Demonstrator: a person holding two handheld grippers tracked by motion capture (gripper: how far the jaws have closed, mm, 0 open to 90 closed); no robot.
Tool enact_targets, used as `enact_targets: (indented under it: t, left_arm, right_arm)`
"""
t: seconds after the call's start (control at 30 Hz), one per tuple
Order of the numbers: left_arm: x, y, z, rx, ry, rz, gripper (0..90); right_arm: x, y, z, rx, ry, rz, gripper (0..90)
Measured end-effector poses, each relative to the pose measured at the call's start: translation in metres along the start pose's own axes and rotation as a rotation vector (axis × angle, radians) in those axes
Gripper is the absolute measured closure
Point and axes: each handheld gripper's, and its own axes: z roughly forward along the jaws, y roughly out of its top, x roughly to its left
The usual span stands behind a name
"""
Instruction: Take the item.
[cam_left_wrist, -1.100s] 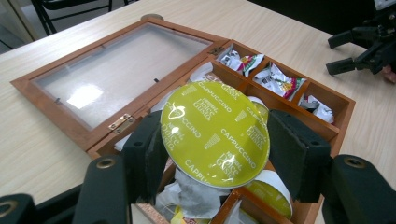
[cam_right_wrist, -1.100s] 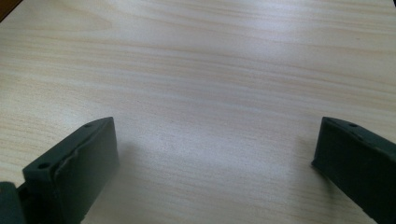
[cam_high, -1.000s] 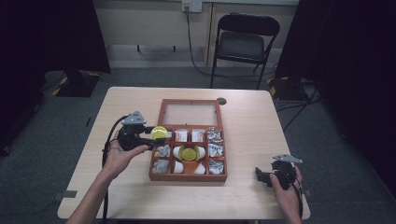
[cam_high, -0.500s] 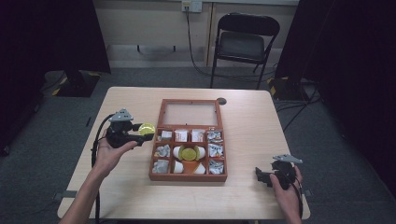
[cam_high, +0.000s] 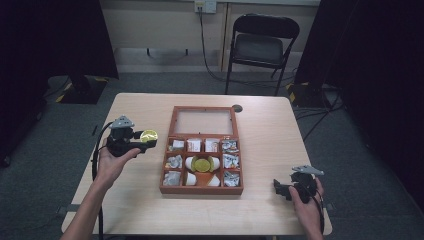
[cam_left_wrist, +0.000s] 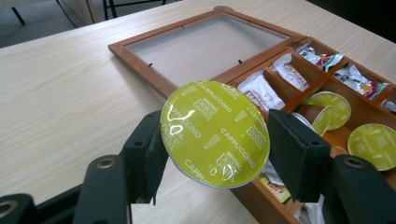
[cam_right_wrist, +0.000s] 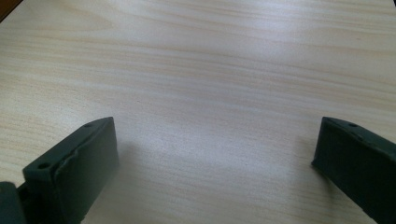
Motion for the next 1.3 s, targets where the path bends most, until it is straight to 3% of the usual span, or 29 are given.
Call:
enact_targets:
  t: [0.3, 0.67, 0.93, 1.3]
  left_arm:
    - [0.009, -0.007, 0.003, 0.005, 0.047, -0.022, 40.1]
    - [0.016, -0.016, 0.012, 0.030, 0.049, -0.059, 40.1]
    - [0.016, -0.026, 0.029, 0.086, 0.073, -0.049, 40.1]
    - [0.014, -0.037, 0.047, 0.143, 0.071, -0.036, 40.1]
  right_arm:
    - [0.000, 0.000, 0.000, 0.000, 0.000, 0.000, 0.0]
    - [0.000, 0.000, 0.000, 0.000, 0.000, 0.000, 0.0]
    - [0.000, 0.000, 0.000, 0.000, 0.000, 0.000, 0.0]
    - [0.000, 0.000, 0.000, 0.000, -0.001, 0.000, 0.0]
